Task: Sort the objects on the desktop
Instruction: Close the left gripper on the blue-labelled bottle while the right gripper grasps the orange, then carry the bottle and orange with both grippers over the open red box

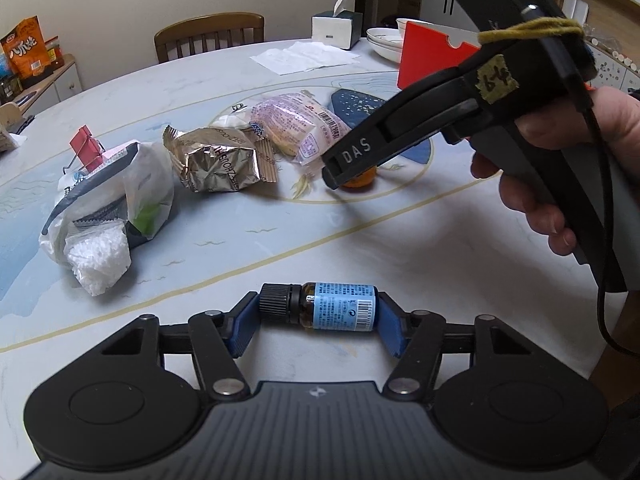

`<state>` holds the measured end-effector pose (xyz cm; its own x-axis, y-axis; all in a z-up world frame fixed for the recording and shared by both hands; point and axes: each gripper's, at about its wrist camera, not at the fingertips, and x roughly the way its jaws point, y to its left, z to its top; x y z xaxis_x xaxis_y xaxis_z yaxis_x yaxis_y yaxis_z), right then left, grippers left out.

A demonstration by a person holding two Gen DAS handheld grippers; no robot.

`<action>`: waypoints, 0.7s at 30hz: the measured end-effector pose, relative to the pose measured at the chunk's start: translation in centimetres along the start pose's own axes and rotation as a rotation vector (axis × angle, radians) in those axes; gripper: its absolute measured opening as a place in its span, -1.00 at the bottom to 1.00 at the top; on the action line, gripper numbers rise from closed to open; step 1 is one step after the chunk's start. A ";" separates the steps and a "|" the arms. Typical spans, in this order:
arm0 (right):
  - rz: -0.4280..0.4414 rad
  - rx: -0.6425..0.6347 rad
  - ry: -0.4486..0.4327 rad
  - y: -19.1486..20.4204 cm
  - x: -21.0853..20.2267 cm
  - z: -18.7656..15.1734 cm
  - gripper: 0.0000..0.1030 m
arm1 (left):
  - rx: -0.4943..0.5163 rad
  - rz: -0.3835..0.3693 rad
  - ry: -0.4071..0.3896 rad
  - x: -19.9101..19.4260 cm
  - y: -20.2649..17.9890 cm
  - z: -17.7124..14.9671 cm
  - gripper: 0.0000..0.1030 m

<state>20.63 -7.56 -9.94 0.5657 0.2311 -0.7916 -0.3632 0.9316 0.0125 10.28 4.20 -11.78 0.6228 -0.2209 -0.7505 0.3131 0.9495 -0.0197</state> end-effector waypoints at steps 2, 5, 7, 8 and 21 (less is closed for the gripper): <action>-0.001 0.004 0.002 0.0 0.0 0.1 -0.31 | -0.003 -0.008 0.000 0.1 0.2 0.1 0.19; -0.004 0.011 0.006 -0.2 -0.1 0.1 -0.32 | -0.004 -0.021 -0.001 0.2 0.4 0.3 0.18; -0.009 0.015 0.007 -0.2 -0.4 0.0 -0.32 | -0.005 -0.020 -0.004 0.3 0.7 0.5 0.18; -0.008 0.019 0.006 -0.2 -0.6 0.0 -0.32 | -0.008 -0.020 -0.006 0.4 0.8 0.6 0.18; -0.036 0.090 -0.028 -1.3 -3.9 0.2 -0.33 | 0.004 -0.046 -0.075 -0.5 2.1 2.9 0.18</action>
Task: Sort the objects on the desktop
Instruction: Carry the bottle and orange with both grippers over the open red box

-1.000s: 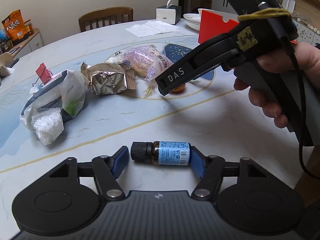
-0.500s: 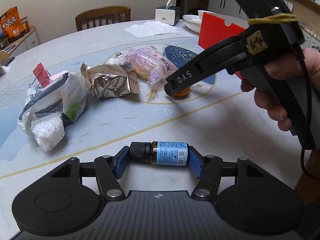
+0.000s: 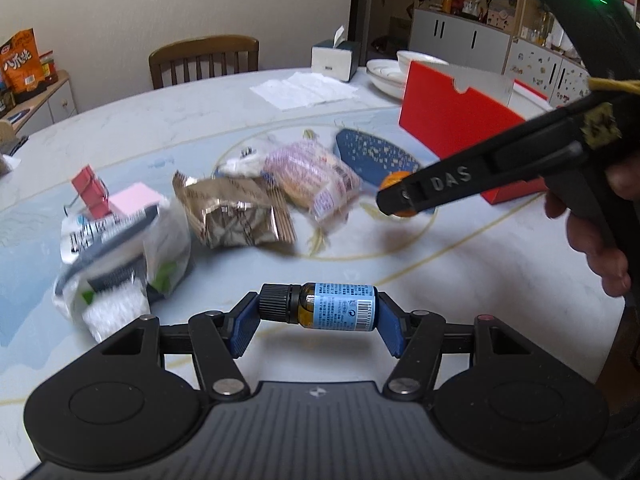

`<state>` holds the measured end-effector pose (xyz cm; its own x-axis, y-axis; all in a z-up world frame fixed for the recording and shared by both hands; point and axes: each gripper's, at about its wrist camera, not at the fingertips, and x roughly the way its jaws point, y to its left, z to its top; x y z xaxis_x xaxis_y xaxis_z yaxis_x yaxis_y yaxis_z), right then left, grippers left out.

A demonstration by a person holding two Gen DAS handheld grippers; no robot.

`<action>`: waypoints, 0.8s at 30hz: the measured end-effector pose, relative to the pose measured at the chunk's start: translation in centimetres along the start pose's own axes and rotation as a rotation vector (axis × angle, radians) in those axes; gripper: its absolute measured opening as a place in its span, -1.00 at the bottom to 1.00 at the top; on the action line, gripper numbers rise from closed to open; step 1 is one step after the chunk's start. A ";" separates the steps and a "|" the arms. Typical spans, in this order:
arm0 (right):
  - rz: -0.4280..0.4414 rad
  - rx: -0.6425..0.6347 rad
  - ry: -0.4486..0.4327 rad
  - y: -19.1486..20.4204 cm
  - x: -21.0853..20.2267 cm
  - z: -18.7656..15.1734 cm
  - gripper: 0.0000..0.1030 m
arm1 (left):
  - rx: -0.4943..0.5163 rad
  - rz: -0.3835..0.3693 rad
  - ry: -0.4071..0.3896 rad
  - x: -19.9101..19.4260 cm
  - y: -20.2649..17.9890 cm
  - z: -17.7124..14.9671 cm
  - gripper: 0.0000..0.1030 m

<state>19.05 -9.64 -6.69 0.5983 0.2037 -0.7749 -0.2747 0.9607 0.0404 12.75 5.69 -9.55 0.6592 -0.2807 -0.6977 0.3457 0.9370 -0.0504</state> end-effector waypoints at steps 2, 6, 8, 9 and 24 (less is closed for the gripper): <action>-0.006 0.011 -0.011 -0.2 -0.7 0.2 -0.33 | 0.004 -0.010 -0.010 -0.1 0.0 0.4 0.18; -0.018 0.035 -0.029 -0.6 -2.4 0.5 -0.33 | 0.019 -0.035 -0.033 -0.4 -0.2 1.1 0.18; -0.023 0.045 -0.039 -0.9 -3.4 0.7 -0.33 | 0.025 -0.044 -0.046 -0.6 -0.2 1.7 0.18; -0.028 0.048 -0.045 -1.0 -3.8 0.7 -0.33 | 0.025 -0.049 -0.053 -0.7 -0.2 2.0 0.18; -0.067 0.112 -0.114 -4.3 -10.1 1.4 -0.33 | 0.086 -0.111 -0.184 -3.3 -1.7 7.6 0.18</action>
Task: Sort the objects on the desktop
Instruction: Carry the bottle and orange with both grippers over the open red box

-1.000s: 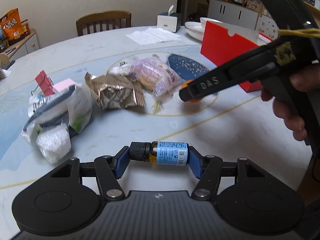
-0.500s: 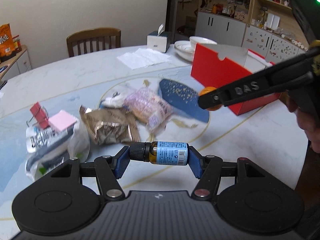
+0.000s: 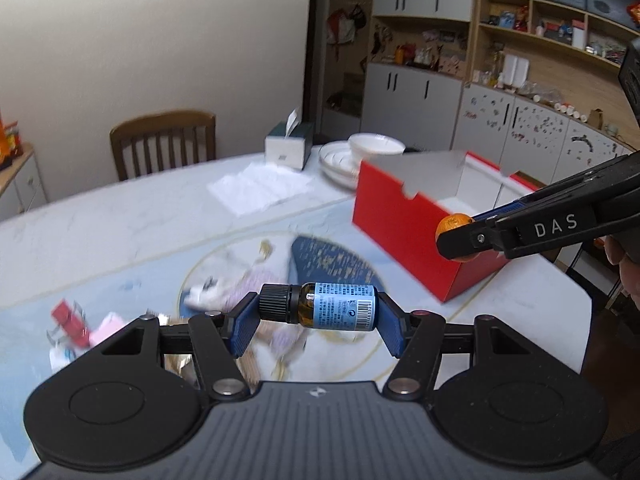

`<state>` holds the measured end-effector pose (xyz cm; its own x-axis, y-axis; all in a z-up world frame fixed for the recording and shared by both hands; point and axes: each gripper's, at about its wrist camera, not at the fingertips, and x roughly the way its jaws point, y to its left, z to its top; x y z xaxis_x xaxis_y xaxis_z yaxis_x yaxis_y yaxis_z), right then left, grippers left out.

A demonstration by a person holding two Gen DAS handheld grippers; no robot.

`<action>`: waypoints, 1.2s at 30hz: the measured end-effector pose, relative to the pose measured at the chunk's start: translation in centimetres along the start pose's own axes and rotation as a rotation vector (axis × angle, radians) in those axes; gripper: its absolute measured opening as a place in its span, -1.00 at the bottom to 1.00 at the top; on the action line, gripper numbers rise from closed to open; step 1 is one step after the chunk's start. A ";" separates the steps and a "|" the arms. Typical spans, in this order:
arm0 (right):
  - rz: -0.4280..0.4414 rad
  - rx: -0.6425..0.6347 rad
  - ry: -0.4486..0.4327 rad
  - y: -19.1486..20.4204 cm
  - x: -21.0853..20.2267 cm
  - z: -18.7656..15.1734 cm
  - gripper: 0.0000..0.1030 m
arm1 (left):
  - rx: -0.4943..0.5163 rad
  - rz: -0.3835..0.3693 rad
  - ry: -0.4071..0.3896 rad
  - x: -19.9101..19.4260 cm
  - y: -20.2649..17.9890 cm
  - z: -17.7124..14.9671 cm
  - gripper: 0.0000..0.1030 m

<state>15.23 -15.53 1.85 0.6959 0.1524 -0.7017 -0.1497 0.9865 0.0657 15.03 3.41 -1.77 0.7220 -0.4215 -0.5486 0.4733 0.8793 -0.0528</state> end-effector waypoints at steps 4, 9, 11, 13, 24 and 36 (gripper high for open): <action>-0.005 -0.005 -0.022 -1.6 -1.1 0.9 -0.33 | 0.022 -0.014 -0.031 -0.2 -1.1 1.8 0.18; -0.002 -0.008 -0.045 -4.3 -2.1 1.9 -0.32 | 0.042 -0.033 -0.048 0.2 -3.1 4.2 0.18; -0.004 -0.009 -0.046 -5.6 -2.4 2.2 -0.32 | 0.048 -0.042 -0.049 0.6 -4.1 5.0 0.18; -0.003 -0.007 -0.045 -7.0 -2.6 2.4 -0.32 | 0.058 -0.047 -0.048 1.2 -5.3 5.7 0.18; 0.010 0.023 -0.041 -15.8 -2.4 2.6 -0.32 | 0.077 -0.043 -0.016 6.0 -12.1 8.5 0.18; -0.015 0.038 -0.007 -24.1 -0.8 2.2 -0.32 | 0.113 -0.048 0.035 12.4 -18.2 10.4 0.18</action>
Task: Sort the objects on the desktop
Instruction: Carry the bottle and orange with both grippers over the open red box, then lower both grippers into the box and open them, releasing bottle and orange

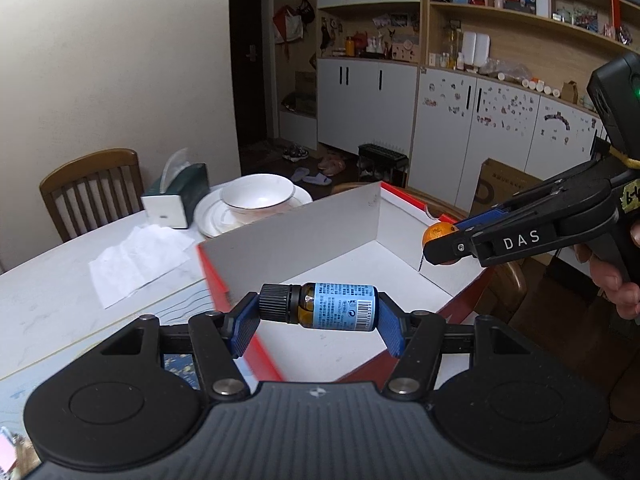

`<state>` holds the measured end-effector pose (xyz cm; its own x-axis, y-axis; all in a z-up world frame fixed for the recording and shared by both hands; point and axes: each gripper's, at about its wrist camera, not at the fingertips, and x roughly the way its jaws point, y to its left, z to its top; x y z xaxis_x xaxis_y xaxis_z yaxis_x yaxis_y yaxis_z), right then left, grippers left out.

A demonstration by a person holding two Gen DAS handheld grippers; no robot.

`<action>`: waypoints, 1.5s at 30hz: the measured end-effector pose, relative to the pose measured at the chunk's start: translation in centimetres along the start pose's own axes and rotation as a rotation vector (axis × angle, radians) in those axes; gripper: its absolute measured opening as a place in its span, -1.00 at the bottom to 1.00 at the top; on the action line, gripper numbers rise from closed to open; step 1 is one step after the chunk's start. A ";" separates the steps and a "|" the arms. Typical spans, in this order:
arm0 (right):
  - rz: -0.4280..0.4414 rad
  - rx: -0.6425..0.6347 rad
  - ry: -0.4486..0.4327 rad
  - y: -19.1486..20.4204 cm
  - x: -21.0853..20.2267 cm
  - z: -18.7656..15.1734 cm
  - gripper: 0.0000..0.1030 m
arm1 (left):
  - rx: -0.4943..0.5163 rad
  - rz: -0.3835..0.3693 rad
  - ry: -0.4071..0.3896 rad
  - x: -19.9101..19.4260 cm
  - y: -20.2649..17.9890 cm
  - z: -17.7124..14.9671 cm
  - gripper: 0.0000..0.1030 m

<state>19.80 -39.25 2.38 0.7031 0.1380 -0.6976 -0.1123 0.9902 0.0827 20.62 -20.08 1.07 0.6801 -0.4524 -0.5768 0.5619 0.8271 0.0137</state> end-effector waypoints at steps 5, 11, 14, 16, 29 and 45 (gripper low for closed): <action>-0.005 0.000 0.020 -2.2 1.5 0.4 -0.32 | 0.018 0.000 0.036 2.9 -0.8 1.2 0.18; -0.002 -0.028 0.050 -3.9 4.1 1.3 -0.32 | 0.029 -0.005 0.100 6.7 -0.6 2.8 0.18; -0.008 -0.053 0.064 -4.4 5.6 1.7 -0.32 | 0.038 -0.011 0.140 8.8 -0.3 3.3 0.18; -0.002 -0.063 0.074 -4.7 6.5 1.9 -0.32 | 0.040 -0.015 0.170 10.2 -0.1 3.5 0.18; 0.009 -0.159 0.185 -5.1 12.5 1.8 -0.33 | 0.115 -0.006 0.372 17.9 0.0 3.0 0.18; 0.042 -0.277 0.352 -3.5 15.5 2.2 -0.33 | 0.080 0.001 0.606 22.5 0.3 2.3 0.18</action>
<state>32.58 -40.55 -7.16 0.4177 0.1153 -0.9012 -0.3534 0.9344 -0.0443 37.19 -30.79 -10.07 0.3054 -0.1620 -0.9383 0.6111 0.7890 0.0627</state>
